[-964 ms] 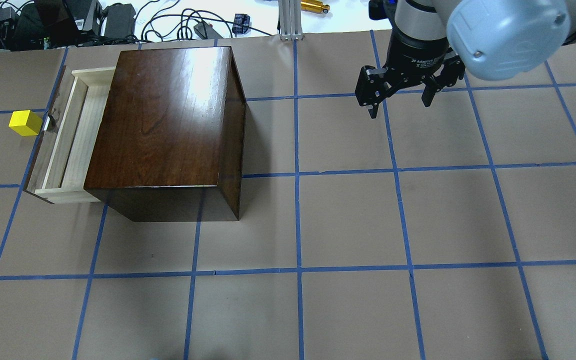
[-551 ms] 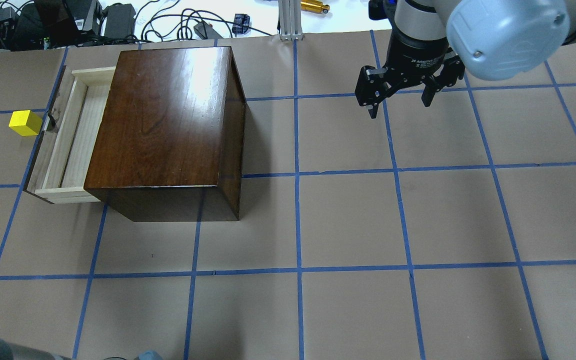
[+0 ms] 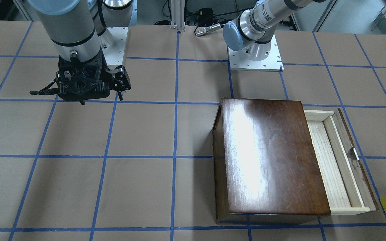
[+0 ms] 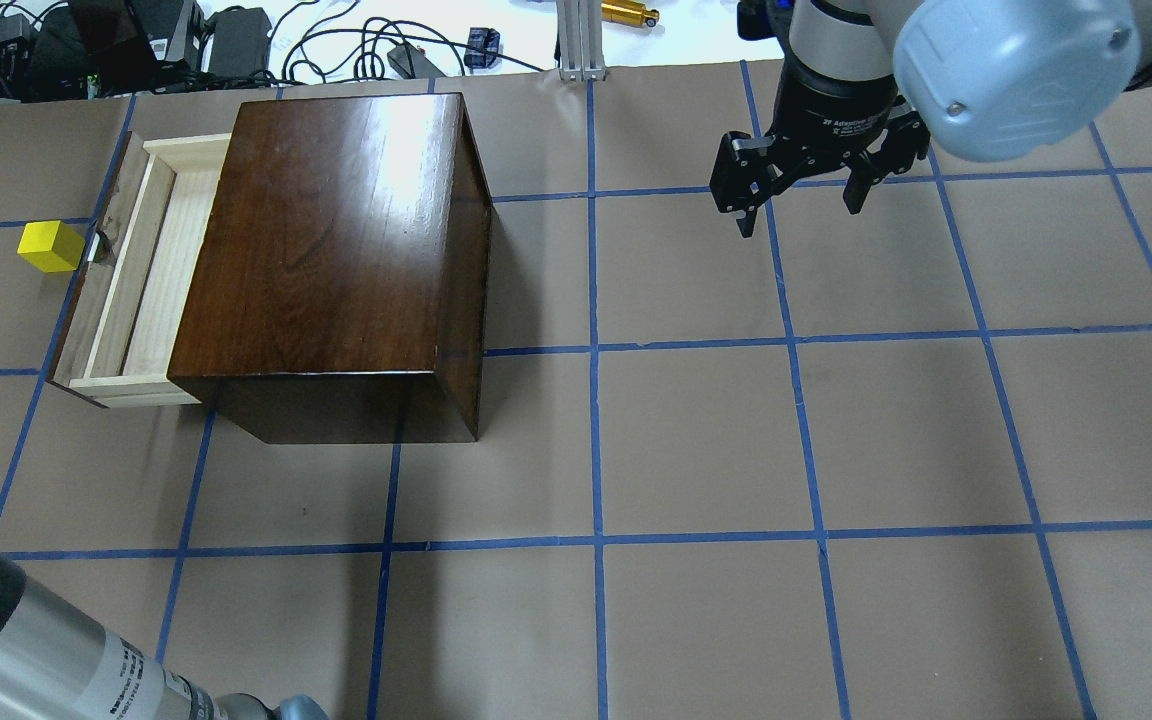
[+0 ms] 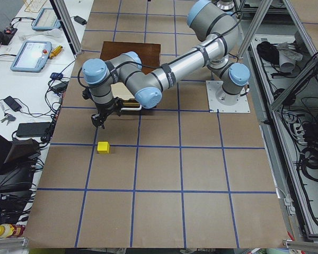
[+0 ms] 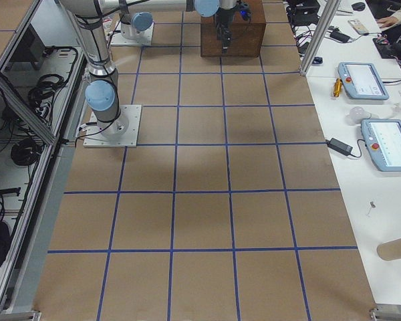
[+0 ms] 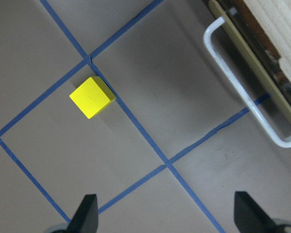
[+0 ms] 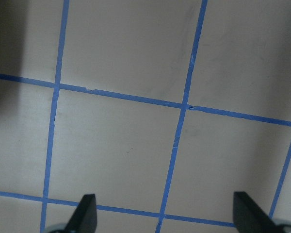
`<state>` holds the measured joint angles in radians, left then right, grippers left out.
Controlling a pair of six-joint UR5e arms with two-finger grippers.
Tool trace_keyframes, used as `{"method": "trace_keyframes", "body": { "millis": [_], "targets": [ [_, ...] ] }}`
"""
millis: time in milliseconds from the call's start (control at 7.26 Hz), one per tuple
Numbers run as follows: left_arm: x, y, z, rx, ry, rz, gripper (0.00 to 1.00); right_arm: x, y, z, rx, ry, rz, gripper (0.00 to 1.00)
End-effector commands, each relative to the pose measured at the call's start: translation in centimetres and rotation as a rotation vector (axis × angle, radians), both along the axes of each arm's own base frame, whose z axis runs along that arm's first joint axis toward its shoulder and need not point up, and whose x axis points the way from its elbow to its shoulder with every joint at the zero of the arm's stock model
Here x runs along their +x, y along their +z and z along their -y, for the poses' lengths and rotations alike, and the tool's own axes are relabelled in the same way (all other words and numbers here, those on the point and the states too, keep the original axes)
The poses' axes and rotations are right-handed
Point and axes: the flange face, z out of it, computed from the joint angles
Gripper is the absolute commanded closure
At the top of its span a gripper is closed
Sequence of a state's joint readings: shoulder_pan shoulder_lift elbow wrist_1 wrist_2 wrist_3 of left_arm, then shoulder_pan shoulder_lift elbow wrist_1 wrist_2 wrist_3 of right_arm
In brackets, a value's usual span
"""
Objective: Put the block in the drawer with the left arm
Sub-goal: 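Move the left gripper down over the yellow cube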
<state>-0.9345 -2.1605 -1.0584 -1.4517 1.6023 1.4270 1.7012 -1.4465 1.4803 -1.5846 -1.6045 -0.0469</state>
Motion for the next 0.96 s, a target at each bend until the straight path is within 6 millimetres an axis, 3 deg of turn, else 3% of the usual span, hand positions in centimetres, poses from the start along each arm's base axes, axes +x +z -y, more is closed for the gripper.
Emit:
{"method": "trace_keyframes", "body": {
  "millis": [0, 413, 826],
  "targets": [
    [1.3, -3.1, 1.7, 0.029, -0.211, -0.013, 0.0, 0.0, 0.0, 0.0, 0.0, 0.001, 0.0, 0.0],
    [2.1, -6.5, 2.8, 0.047, -0.563, -0.005, 0.0, 0.0, 0.0, 0.0, 0.0, 0.001, 0.0, 0.0],
    [3.3, -10.2, 4.4, 0.031, -0.729, 0.033, 0.0, 0.0, 0.0, 0.0, 0.0, 0.001, 0.0, 0.0]
  ]
}}
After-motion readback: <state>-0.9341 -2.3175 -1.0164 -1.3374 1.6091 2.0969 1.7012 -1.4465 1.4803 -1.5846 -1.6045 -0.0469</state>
